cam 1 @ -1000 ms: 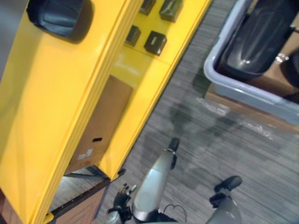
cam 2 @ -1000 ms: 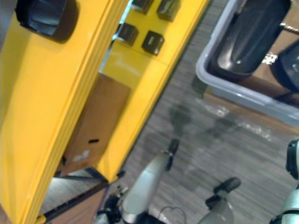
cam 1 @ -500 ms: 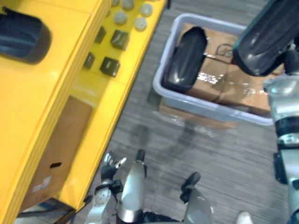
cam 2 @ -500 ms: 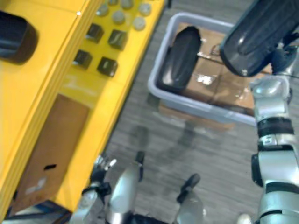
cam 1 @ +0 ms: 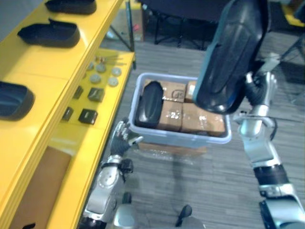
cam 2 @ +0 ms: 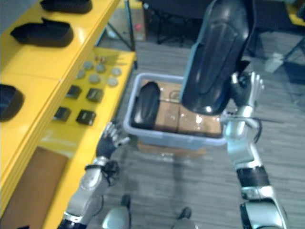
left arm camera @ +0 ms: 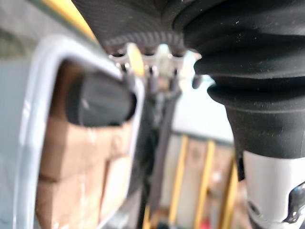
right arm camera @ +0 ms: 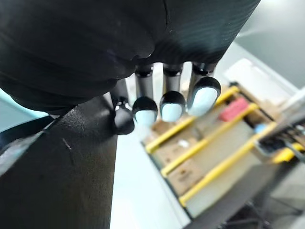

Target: Walk over and take plastic housings, then place them on the shelf

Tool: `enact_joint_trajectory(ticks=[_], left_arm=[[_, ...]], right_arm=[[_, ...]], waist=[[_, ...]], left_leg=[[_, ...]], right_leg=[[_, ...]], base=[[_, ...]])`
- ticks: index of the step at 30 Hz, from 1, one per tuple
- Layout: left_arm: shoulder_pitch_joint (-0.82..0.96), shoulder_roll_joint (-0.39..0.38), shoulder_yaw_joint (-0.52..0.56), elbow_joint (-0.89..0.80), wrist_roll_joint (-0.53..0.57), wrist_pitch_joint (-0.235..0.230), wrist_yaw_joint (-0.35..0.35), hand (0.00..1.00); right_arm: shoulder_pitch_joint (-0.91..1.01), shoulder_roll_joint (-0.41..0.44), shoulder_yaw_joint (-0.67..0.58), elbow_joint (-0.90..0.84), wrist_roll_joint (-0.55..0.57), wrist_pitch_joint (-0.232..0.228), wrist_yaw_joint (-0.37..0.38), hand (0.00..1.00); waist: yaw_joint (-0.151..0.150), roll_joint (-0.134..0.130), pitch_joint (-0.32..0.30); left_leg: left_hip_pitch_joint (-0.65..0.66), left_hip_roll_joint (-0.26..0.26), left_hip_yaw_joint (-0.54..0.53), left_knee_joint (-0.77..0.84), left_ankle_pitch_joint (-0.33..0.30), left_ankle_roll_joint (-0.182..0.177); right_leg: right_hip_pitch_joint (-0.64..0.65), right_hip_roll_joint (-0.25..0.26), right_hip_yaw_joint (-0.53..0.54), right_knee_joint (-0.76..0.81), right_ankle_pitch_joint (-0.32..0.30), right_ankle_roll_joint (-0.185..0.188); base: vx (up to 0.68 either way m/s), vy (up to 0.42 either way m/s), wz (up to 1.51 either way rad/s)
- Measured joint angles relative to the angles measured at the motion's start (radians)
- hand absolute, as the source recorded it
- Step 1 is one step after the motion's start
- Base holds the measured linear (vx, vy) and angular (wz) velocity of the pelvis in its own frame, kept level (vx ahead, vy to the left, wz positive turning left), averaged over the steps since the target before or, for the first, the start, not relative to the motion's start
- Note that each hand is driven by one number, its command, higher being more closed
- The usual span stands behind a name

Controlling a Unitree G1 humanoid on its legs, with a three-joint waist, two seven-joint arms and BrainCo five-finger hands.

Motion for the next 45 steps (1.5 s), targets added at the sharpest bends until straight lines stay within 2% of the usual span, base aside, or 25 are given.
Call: enact_joint_trajectory(ticks=[1,3,4,9,10,11,14,18,22,34,42,45], left_arm=[[-0.019,0.004,-0.006,0.000,0.077,0.009,0.013,0.00],[-0.047,0.004,-0.006,0.000,0.163,0.028,0.035,0.00],[-0.055,0.005,-0.005,0.000,0.146,0.034,0.030,0.00],[-0.061,0.004,-0.024,0.020,-0.065,0.103,-0.030,0.00],[-0.061,0.004,-0.027,0.027,-0.097,0.105,-0.038,0.00],[-0.061,0.003,-0.030,0.046,-0.195,0.113,-0.058,0.00],[-0.060,0.004,-0.039,0.074,-0.342,0.120,-0.089,0.00],[-0.060,0.004,-0.039,0.086,-0.496,0.140,-0.137,0.00],[-0.060,0.006,-0.033,0.088,-0.601,0.141,-0.161,0.00],[-0.060,0.039,0.065,0.088,-0.607,0.141,-0.165,0.00],[-0.060,0.042,0.078,0.088,-0.600,0.182,-0.205,0.00],[-0.060,0.041,0.078,0.087,-0.598,0.184,-0.208,0.00]], right_arm=[[0.010,0.010,0.015,-0.012,-0.006,-0.008,0.027,1.00],[0.020,0.016,0.042,-0.031,-0.018,-0.022,0.071,1.00],[0.031,0.017,0.062,-0.036,-0.032,-0.039,0.095,1.00],[0.054,0.039,0.126,-0.035,-0.091,-0.075,0.151,1.00],[0.054,0.040,0.129,-0.035,-0.096,-0.082,0.154,1.00],[0.054,0.044,0.143,-0.035,-0.118,-0.092,0.167,1.00],[0.054,0.045,0.179,-0.018,-0.158,-0.118,0.196,1.00],[0.054,0.047,0.213,0.022,-0.187,-0.136,0.217,1.00],[0.054,0.046,0.213,0.053,-0.206,-0.156,0.219,1.00],[0.054,0.042,0.213,0.074,-0.266,-0.183,0.243,1.00],[0.074,0.039,0.229,0.081,-0.322,-0.199,0.260,1.00],[0.074,0.038,0.243,0.082,-0.323,-0.199,0.260,1.00]], waist=[[-0.011,-0.008,-0.008],[-0.012,-0.012,-0.011],[-0.013,-0.013,-0.016],[-0.016,-0.011,-0.034],[-0.016,-0.011,-0.034],[-0.016,-0.014,-0.038],[-0.019,-0.011,-0.062],[-0.027,-0.006,-0.089],[-0.030,-0.003,-0.090],[-0.037,0.004,-0.098],[-0.038,0.004,-0.138],[-0.038,0.006,-0.140]], left_leg=[[0.002,0.000,0.002,-0.001,0.000,0.000],[0.018,-0.001,0.016,-0.006,0.000,0.000],[0.026,-0.003,0.020,-0.012,0.000,0.001],[0.035,-0.006,0.034,-0.013,0.005,0.003],[0.035,-0.006,0.037,-0.013,0.006,0.004],[0.036,-0.008,0.042,-0.013,0.009,0.006],[0.035,-0.011,0.045,-0.016,0.015,0.008],[0.037,-0.012,0.043,-0.032,0.029,0.008],[0.053,-0.013,0.044,-0.074,0.056,0.007],[0.055,-0.018,0.041,-0.101,0.074,0.007],[0.055,-0.019,0.039,-0.102,0.075,0.008],[0.057,-0.019,0.037,-0.106,0.079,0.008]], right_leg=[[0.000,0.000,0.001,0.000,0.000,0.000],[0.000,0.001,0.015,0.000,0.003,-0.002],[0.000,-0.001,0.026,0.000,0.004,-0.001],[0.000,-0.002,0.033,-0.001,0.020,-0.007],[0.000,-0.002,0.033,-0.002,0.022,-0.007],[0.000,-0.003,0.037,-0.007,0.025,-0.007],[0.000,-0.004,0.040,-0.019,0.034,-0.009],[-0.002,-0.003,0.037,-0.019,0.037,-0.012],[-0.003,-0.001,0.034,-0.021,0.039,-0.015],[-0.004,0.000,0.026,-0.036,0.049,-0.014],[-0.001,0.000,0.024,-0.038,0.050,-0.013],[0.000,0.000,0.023,-0.038,0.051,-0.013]], base=[[0.00,0.018,-0.07],[-0.02,0.027,-0.20],[-0.05,0.041,-0.23],[-0.05,0.025,-0.08],[-0.07,0.022,-0.07],[-0.07,0.017,-0.08],[-0.07,0.013,-0.04],[-0.06,0.009,0.02],[-0.04,-0.001,0.01],[0.00,0.000,0.00],[0.00,0.001,0.00],[-0.04,0.010,0.02]])
